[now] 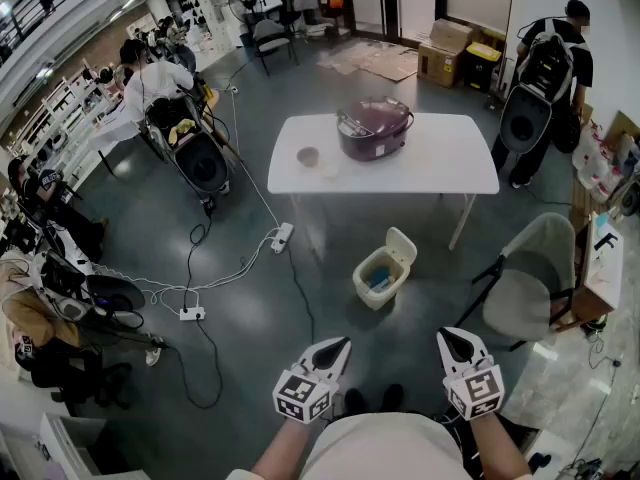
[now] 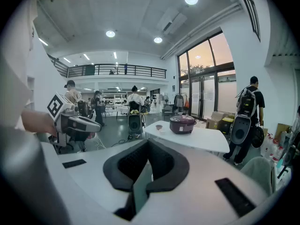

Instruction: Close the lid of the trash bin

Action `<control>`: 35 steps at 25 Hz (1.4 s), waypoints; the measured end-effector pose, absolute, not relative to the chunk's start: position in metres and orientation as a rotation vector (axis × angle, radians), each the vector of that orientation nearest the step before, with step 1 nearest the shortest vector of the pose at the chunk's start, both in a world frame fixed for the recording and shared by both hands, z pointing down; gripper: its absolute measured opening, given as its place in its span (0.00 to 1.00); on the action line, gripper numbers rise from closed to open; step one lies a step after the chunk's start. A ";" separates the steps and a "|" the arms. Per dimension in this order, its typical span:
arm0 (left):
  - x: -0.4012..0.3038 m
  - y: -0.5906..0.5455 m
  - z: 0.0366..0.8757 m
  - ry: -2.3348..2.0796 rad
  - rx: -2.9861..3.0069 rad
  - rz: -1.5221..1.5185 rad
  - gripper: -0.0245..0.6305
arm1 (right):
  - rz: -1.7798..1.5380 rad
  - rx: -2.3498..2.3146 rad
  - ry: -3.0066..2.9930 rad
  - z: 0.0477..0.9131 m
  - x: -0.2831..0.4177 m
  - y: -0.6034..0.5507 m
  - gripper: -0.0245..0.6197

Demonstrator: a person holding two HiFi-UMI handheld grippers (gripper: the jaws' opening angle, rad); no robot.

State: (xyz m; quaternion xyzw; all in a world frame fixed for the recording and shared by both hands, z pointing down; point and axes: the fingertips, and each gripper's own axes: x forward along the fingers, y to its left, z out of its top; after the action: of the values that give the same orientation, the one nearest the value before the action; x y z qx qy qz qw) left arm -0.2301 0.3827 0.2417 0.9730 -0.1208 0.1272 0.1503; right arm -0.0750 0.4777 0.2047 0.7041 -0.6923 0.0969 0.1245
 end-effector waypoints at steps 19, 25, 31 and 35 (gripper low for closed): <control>-0.226 0.387 0.244 -0.354 2.785 0.383 0.05 | 0.304 2.094 -2.029 0.203 -0.069 0.482 0.06; -0.223 0.388 0.244 -0.359 2.779 0.394 0.05 | 0.324 2.104 -2.028 0.204 -0.063 0.484 0.11; -0.214 0.389 0.247 -0.353 2.781 0.428 0.05 | 0.330 2.135 -2.011 0.203 -0.047 0.484 0.13; -0.201 0.391 0.249 -0.340 2.785 0.448 0.05 | 0.336 2.144 -2.010 0.203 -0.031 0.486 0.15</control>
State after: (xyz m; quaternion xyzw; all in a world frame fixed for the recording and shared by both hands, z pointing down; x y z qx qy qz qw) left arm -0.2010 0.3910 0.2491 0.9692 -0.1182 0.1560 0.1496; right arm -0.0311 0.4862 0.2032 0.7218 -0.6766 0.1133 0.0917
